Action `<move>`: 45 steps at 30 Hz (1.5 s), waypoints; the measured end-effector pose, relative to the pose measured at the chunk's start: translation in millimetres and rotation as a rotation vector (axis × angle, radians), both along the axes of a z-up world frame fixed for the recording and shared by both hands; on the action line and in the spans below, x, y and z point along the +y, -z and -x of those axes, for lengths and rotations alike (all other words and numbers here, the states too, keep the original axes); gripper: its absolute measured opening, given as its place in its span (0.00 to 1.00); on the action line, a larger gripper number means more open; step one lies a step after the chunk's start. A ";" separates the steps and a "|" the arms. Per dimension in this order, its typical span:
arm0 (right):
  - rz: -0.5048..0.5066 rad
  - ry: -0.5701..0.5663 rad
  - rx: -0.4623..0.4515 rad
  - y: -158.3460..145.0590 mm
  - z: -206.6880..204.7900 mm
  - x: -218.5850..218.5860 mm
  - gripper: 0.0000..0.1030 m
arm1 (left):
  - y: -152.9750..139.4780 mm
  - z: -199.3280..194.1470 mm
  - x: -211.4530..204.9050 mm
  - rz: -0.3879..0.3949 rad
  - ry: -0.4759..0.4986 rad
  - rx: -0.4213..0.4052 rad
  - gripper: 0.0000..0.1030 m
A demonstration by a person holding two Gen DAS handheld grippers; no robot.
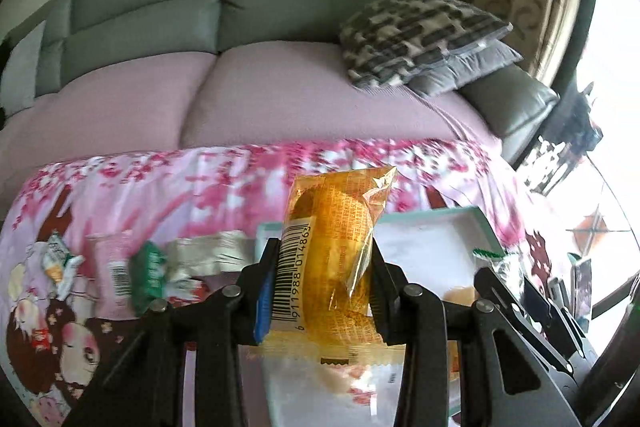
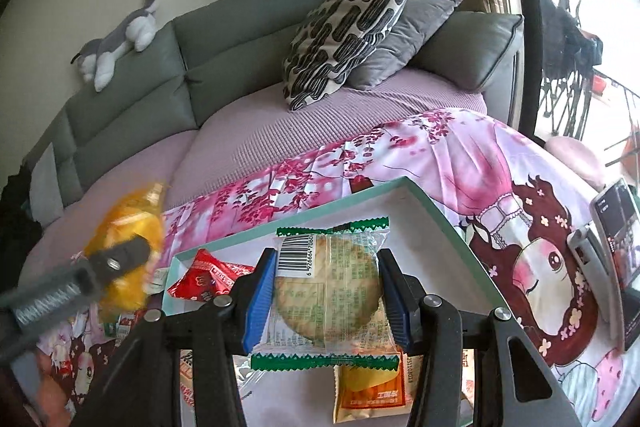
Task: Organize snacks
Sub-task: 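Carry both packets over the teal-rimmed tray and open both tools to release them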
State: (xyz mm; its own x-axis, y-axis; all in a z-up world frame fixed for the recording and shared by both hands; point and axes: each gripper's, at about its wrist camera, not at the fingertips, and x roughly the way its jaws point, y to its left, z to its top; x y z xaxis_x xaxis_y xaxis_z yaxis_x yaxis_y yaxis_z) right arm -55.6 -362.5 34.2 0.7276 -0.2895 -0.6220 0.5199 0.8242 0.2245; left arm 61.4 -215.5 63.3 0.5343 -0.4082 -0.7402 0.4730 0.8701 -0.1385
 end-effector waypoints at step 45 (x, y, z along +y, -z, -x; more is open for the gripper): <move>-0.009 0.040 0.119 31.9 -13.0 -13.2 0.71 | 46.3 -4.9 -23.8 -0.029 -0.028 0.121 0.58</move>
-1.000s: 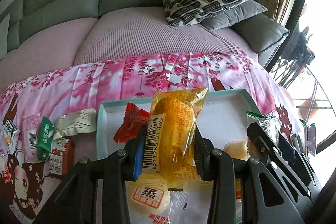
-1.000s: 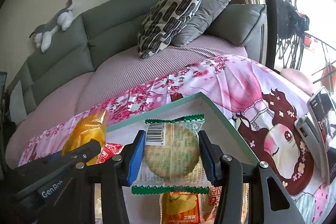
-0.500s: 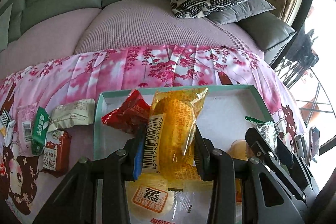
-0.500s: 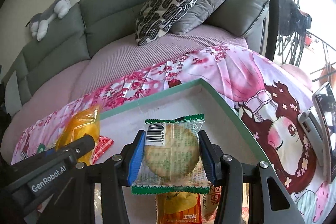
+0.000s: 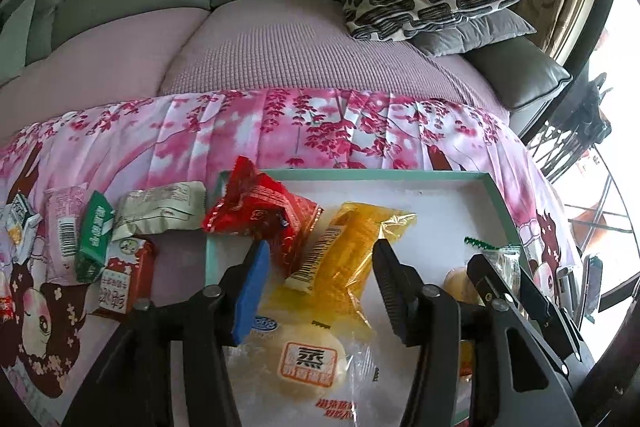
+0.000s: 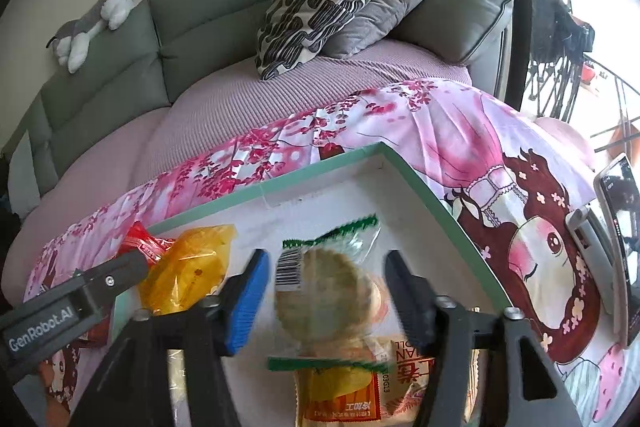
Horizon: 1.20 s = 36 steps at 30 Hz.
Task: Organize snacks
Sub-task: 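Carry both packets over the teal-rimmed tray and open both tools to release them, then move both open tools back from the tray toward the snack pile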
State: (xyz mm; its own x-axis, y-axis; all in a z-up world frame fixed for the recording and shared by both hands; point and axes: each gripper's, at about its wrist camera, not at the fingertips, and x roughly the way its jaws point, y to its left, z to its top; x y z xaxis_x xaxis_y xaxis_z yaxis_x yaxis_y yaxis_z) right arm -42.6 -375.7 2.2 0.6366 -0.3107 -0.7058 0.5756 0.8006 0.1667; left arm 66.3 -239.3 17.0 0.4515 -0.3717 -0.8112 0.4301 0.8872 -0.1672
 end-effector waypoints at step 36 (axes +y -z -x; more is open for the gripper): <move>-0.021 0.059 0.107 -3.5 8.0 -5.9 1.00 | -1.8 -2.0 49.7 -0.225 -0.216 -0.187 1.00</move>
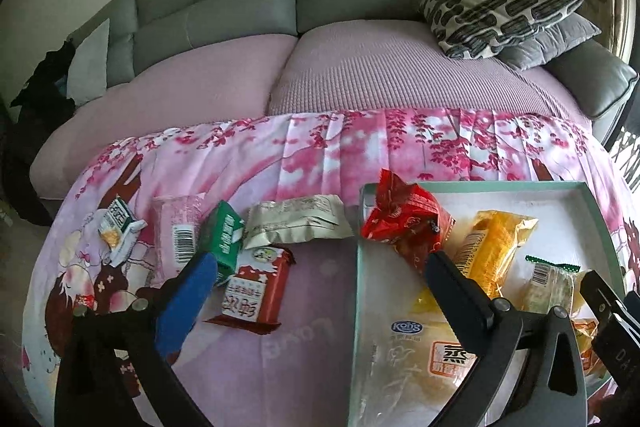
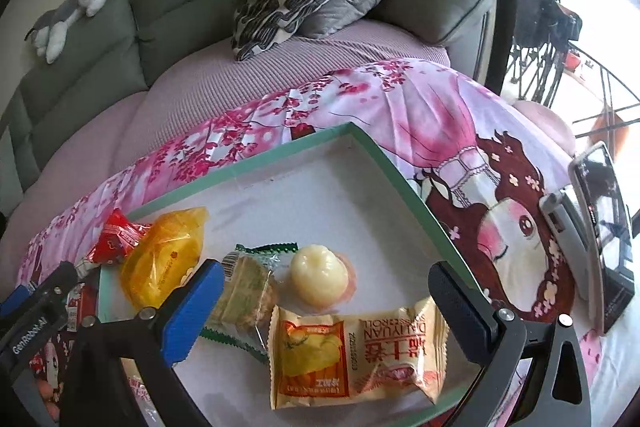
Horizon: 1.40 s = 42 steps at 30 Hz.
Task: Organize snacks
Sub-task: 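Move both open tools back from the tray toward the snack pile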
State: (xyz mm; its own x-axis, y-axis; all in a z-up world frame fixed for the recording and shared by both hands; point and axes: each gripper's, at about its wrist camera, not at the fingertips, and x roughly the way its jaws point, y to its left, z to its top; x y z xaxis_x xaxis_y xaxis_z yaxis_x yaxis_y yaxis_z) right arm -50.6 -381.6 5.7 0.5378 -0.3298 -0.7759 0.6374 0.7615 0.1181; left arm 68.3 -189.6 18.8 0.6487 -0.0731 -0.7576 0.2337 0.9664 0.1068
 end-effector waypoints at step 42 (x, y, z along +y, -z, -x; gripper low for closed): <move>-0.034 -0.437 -0.024 -3.8 -86.2 207.2 1.00 | -5.6 1.7 243.7 -0.051 -0.667 0.061 1.00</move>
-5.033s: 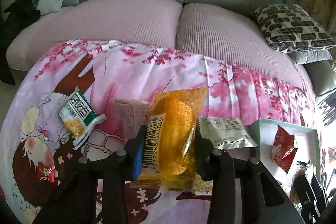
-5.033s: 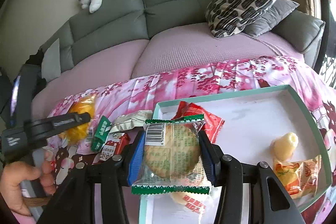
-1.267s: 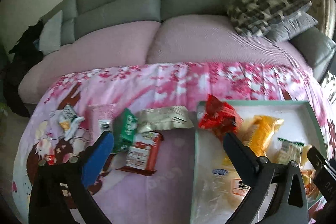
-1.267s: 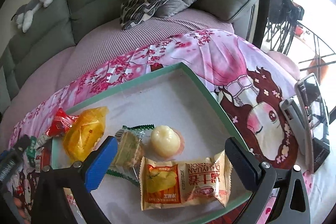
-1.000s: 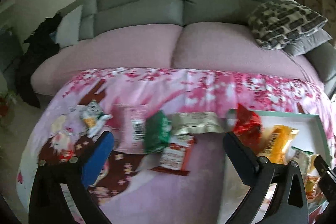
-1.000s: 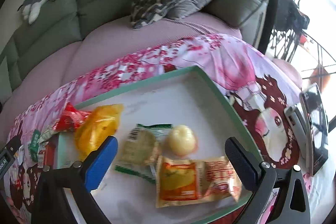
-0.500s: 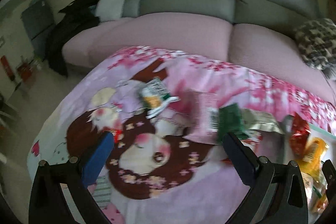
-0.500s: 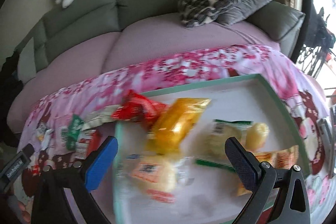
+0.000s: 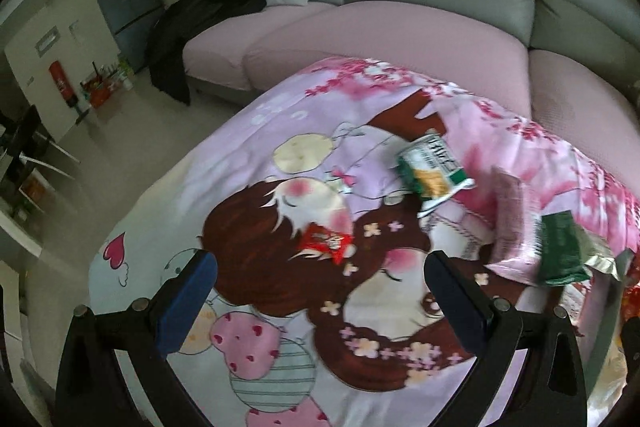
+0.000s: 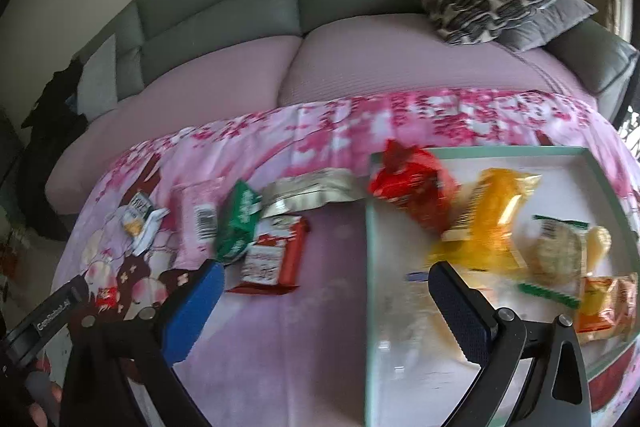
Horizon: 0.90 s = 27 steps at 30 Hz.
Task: Organize snacks
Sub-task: 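Move both open tools back from the tray toward the snack pile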
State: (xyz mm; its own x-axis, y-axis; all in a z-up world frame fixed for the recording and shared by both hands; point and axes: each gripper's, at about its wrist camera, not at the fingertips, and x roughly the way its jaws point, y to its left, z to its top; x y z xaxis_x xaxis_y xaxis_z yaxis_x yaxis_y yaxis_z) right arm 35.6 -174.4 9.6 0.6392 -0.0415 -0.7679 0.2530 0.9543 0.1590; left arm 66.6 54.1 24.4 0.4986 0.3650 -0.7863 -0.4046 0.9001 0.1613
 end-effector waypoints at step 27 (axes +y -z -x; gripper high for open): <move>-0.029 -0.093 0.035 31.1 -14.8 32.4 0.95 | 55.4 -21.9 5.8 0.196 0.133 0.113 1.00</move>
State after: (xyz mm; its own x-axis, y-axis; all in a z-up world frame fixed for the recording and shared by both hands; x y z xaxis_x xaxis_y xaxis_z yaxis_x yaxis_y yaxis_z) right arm 50.4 -142.0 -21.5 0.6117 0.0396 -0.7901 0.1694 0.9690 0.1798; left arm 88.5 59.9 -31.1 0.4373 0.1376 -0.8887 -0.2701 0.9627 0.0161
